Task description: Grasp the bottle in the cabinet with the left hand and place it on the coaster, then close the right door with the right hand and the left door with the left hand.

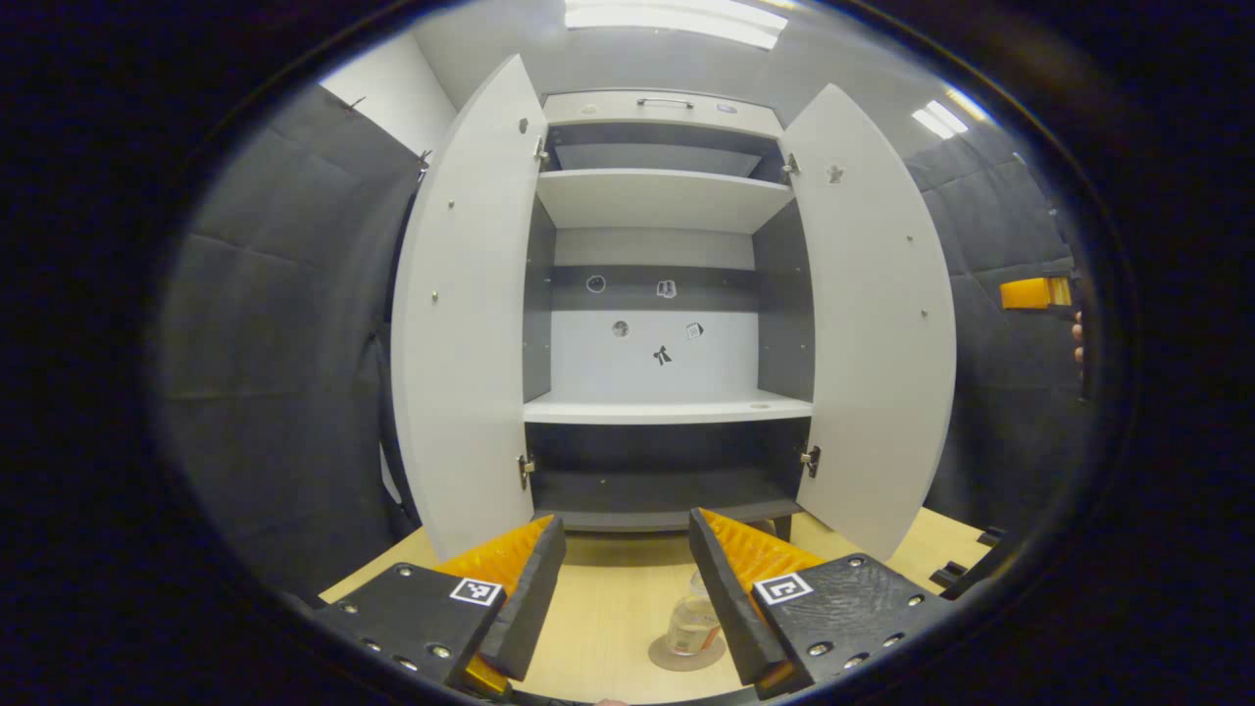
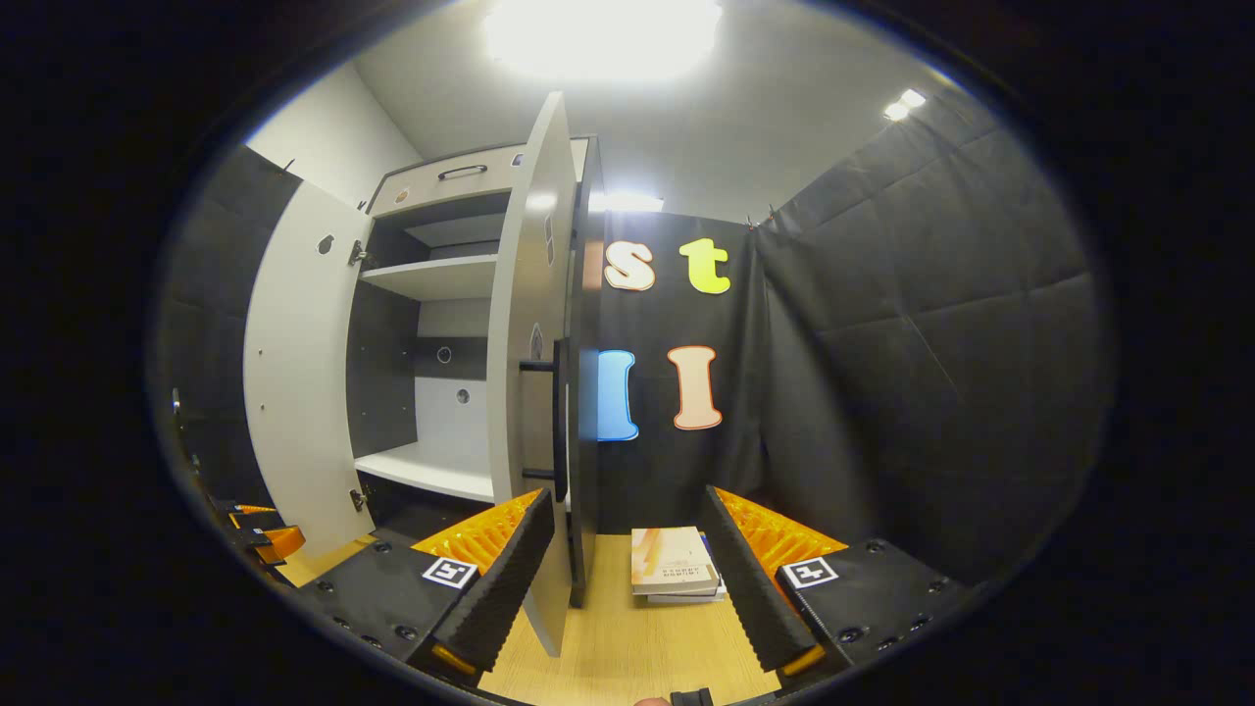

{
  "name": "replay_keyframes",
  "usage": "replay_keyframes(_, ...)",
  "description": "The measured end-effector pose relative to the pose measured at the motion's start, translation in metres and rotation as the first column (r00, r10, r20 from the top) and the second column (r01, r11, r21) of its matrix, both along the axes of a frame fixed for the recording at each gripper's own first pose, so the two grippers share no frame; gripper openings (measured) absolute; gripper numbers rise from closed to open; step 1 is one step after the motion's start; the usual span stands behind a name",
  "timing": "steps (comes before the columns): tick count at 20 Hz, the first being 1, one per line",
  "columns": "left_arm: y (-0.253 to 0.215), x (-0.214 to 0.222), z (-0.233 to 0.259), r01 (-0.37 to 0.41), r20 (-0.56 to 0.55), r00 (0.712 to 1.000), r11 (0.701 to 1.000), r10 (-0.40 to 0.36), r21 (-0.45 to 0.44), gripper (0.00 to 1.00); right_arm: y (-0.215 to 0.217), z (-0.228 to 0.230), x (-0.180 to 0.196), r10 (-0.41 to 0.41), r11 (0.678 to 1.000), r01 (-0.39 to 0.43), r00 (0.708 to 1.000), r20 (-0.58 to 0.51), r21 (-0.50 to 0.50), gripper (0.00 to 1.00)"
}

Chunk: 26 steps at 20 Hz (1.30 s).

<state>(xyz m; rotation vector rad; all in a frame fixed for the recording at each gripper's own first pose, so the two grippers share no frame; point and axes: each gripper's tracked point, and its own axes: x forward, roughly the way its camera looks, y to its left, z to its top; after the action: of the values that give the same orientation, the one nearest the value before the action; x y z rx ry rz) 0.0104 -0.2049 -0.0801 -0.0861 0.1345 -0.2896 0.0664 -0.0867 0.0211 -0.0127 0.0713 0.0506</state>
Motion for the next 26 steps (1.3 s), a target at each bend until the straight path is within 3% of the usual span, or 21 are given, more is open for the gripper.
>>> replay_keyframes(8,0.098,0.003,0.027,-0.138,0.060,0.989,0.990,0.137,0.019,0.78,-0.001,0.014,0.062,-0.085,0.995,0.085,0.996,0.001,0.047,0.95)
replay_keyframes(15,0.179,0.014,0.046,-0.234,0.114,0.967,0.972,0.229,0.034,0.78,0.001,0.015,0.081,-0.161,0.985,0.161,0.987,-0.019,0.053,0.95)
replay_keyframes(22,0.230,0.031,0.044,-0.265,0.124,0.958,0.964,0.260,0.032,0.78,0.009,0.020,0.077,-0.218,0.976,0.217,0.976,-0.014,-0.033,0.95)
replay_keyframes(26,0.239,0.041,0.040,-0.251,0.127,0.961,0.967,0.246,0.028,0.79,0.013,0.018,0.077,-0.241,0.970,0.242,0.970,-0.033,0.001,0.95)
